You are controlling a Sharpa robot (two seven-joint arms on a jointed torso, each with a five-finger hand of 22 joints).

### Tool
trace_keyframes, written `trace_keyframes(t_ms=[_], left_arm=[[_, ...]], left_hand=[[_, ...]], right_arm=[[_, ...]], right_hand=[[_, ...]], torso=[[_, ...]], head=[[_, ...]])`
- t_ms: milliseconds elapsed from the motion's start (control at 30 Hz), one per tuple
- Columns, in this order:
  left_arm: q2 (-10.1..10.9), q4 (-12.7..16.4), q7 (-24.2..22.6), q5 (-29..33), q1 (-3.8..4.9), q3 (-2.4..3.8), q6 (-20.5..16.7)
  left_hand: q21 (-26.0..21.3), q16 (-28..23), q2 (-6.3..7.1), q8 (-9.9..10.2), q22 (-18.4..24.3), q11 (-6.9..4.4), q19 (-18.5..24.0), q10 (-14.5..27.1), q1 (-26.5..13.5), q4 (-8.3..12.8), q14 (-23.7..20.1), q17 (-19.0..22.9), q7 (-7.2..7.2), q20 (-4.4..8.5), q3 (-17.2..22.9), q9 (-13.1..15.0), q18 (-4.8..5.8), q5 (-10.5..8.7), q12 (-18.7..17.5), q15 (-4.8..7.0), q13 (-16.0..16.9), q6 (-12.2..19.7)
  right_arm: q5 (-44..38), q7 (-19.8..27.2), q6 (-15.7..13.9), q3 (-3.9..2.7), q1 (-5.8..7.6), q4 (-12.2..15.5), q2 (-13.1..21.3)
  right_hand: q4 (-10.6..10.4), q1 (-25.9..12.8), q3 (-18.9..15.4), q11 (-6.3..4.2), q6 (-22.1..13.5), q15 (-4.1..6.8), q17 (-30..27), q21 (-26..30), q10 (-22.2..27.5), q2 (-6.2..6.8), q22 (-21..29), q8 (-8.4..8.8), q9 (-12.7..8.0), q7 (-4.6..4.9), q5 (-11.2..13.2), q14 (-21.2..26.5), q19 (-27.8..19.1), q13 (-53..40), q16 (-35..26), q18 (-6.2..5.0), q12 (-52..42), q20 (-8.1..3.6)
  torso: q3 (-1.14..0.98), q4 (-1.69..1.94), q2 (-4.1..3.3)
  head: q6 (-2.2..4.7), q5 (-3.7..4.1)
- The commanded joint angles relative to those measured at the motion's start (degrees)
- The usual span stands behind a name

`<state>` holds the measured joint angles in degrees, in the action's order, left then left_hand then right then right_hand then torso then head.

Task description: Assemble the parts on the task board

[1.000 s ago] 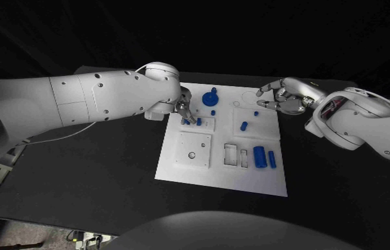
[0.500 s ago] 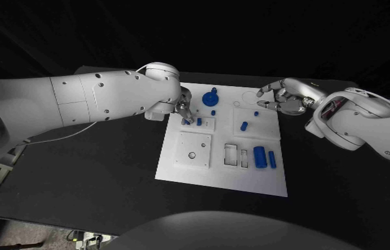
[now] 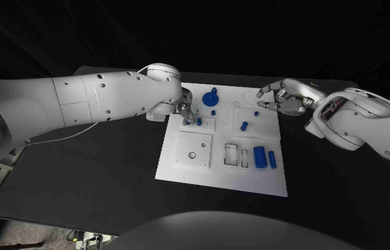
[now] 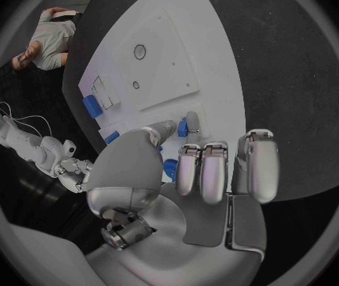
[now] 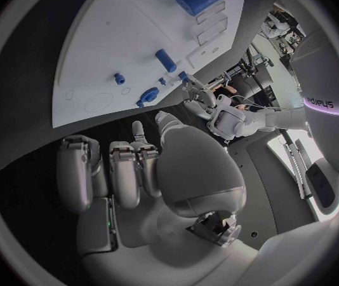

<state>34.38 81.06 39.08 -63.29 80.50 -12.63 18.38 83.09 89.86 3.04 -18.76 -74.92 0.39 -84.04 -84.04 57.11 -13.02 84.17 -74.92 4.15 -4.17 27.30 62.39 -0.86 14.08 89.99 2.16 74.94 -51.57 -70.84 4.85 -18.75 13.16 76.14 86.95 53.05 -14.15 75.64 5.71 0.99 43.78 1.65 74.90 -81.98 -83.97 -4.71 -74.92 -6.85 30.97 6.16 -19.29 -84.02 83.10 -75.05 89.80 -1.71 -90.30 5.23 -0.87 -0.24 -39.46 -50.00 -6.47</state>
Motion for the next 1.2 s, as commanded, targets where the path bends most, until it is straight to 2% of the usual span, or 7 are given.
trace_keyframes(t_ms=[33, 1200], left_arm=[[-0.23, -0.07, -0.46, 0.46, -0.21, -0.13, 0.57], [0.09, -0.01, 0.04, -1.06, -0.21, -0.11, 1.11]], left_hand=[[0.09, 0.14, 0.09, -0.36, -13.09, -0.32, -2.25, -5.96, -0.65, -0.05, 5.83, -15.08, -0.24, 0.25, 0.48, 0.39, -0.65, -0.38, 0.01, 0.42, 15.06, 0.29], [0.53, 0.14, -0.08, -0.94, -13.22, -0.38, -2.52, -5.96, -1.65, -0.59, 5.83, -15.08, -0.26, 0.36, 0.9, 1.58, -0.56, -0.75, 0.01, 0.52, 15.06, 0.7]], right_arm=[[-0.38, -0.28, 1.04, 0.01, -0.04, -0.02, -0.06], [-0.38, -0.58, 1.64, 0.01, -0.09, 0.1, 0.2]], right_hand=[[0.09, 0.49, 0.34, 0.3, 0.33, -0.18, 15.1, -0.05, -6.03, -0.07, -12.11, 0.07, -0.06, 0.01, -0.14, -5.98, 0.26, -14.95, 0.2, -0.56, 0.3, -0.2], [0.03, 0.4, 0.34, 0.33, 0.44, -0.19, 15.1, -0.04, -6.03, -0.04, -12.11, 0.08, -0.08, 0.05, -0.19, -5.98, 0.26, -14.95, 0.2, -0.56, 0.3, -0.2]], torso=[[0.0, 0.02, 0.0], [-0.02, 0.04, 0.01]], head=[[0.0, 0.01], [0.0, 0.05]])
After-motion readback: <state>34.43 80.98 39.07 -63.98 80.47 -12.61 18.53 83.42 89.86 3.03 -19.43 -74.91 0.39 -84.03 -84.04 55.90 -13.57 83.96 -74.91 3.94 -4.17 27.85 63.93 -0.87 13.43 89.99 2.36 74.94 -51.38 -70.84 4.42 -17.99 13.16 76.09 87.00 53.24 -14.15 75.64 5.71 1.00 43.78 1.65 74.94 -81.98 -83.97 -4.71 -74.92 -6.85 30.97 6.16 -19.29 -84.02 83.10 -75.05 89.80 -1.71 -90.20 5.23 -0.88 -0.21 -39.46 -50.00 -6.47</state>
